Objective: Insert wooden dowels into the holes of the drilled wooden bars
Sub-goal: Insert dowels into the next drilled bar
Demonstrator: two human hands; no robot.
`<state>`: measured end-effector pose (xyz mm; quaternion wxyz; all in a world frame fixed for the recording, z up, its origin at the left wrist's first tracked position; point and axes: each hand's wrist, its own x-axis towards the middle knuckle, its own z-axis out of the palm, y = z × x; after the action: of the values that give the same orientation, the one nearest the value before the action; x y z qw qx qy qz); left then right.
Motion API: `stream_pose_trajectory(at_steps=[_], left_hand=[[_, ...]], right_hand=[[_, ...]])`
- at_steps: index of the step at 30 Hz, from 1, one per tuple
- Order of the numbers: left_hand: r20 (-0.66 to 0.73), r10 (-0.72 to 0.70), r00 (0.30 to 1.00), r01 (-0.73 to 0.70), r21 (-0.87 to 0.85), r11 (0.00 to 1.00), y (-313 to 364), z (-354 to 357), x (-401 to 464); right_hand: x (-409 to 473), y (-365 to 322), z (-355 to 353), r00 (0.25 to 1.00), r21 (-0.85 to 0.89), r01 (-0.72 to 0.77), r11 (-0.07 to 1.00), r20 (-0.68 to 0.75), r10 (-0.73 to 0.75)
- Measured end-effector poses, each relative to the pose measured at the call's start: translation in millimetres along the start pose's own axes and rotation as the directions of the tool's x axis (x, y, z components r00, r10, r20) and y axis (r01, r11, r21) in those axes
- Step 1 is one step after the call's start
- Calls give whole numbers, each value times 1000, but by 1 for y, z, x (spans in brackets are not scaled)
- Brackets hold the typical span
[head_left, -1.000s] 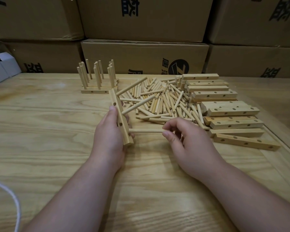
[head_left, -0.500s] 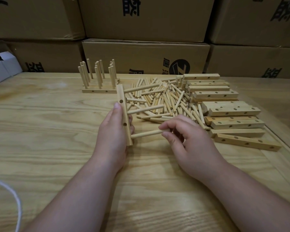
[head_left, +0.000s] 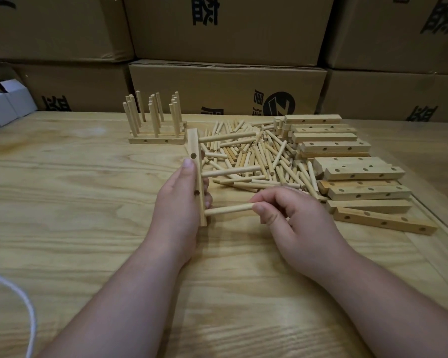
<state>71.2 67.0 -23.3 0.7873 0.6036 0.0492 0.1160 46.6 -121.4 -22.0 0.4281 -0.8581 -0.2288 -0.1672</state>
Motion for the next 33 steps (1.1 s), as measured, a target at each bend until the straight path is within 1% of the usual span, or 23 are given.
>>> stream_pose_trajectory(at_steps=[2, 6, 8, 9, 10, 12, 15, 19, 21, 24, 29, 31, 33], left_hand=[[39, 9, 999, -9, 10, 1000, -1, -1, 0], [96, 0, 995, -1, 9, 1000, -2, 0, -1], [98, 12, 995, -13, 3, 1000, 0, 2, -2], [97, 10, 995, -9, -12, 1000, 0, 2, -2], [102, 13, 995, -10, -29, 1000, -1, 2, -1], [120, 15, 993, -7, -60, 998, -2, 2, 0], [132, 14, 991, -3, -84, 996, -2, 2, 1], [129, -3, 992, 19, -123, 992, -2, 1, 3], [111, -15, 994, 32, -147, 989, -2, 0, 3], [58, -31, 998, 42, -198, 979, -2, -1, 6], [-71, -69, 995, 42, -326, 944, -3, -4, 13], [-130, -75, 989, 25, -353, 935, -2, -10, 18], [-206, -101, 973, 13, -392, 920, -1, -17, 24]], right_hand=[[-1, 2, 2, 999, 98, -26, 995, -44, 30], [2, 5, 2, 963, 335, -101, 937, -205, 177], [3, 5, -1, 941, 467, -120, 876, -227, 250], [4, 6, -2, 935, 497, -140, 856, -218, 279], [4, 6, -3, 932, 488, -169, 856, -204, 300], [4, 5, -2, 938, 382, -224, 897, -167, 305], [2, 1, 2, 956, 252, -230, 940, -120, 266], [6, 0, 5, 958, 131, -223, 966, -151, 242], [11, 1, 7, 954, 102, -247, 964, -150, 261], [23, -4, 12, 953, 51, -274, 960, -123, 278], [57, -4, 28, 978, 24, -181, 983, -98, 182], [72, -4, 37, 981, 2, -186, 983, -49, 186], [86, -5, 47, 981, -37, -187, 982, 38, 189]])
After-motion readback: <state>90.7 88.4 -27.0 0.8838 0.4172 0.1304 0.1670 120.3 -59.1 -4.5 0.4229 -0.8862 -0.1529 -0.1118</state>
